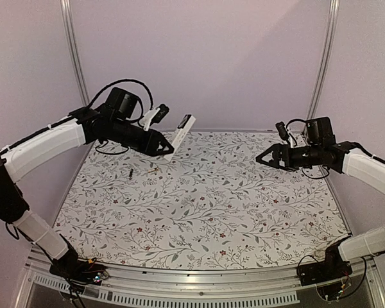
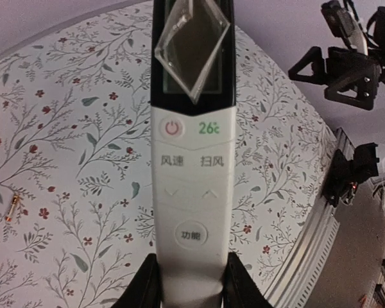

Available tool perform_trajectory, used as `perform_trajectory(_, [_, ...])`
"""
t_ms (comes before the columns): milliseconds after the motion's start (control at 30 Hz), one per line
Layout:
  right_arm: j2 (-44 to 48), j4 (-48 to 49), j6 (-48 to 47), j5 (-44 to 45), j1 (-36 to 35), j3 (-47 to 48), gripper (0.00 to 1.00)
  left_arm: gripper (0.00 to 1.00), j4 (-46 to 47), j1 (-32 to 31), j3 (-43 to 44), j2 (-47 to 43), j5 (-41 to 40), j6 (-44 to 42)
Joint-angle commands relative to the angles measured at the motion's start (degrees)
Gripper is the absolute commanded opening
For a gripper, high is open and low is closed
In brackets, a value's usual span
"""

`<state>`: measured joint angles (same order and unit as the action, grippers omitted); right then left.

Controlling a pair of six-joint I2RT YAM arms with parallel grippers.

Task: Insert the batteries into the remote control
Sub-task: Pass from the left arm to the right

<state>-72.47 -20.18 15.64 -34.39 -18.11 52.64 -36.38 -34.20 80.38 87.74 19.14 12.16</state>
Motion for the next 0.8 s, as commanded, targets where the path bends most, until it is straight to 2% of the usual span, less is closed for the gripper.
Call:
perform_trajectory(0, [4.0,2.8,2.0,-11.8,-1.7,3.0,0.99,0.13,0.6,-5.8,3.5,0.3,18.4,-5.5])
perform_trajectory(233, [7.9,4.3,6.6,-17.2,-6.5,4.8,0.96,0.13,-1.2,-13.5,9.1,4.7,26.6,-8.1])
perform_trajectory(500, [10.2,-0.6,5.8,-18.4,-12.6,7.2,0.89,0.11,-5.1,-17.8,14.1,9.9,27.7,-10.4])
perform_trajectory(767, [8.9,-2.2,4.5,-18.4,-16.4,7.6,0.73,0.10,-9.6,-19.3,16.9,12.9,28.9,-13.7])
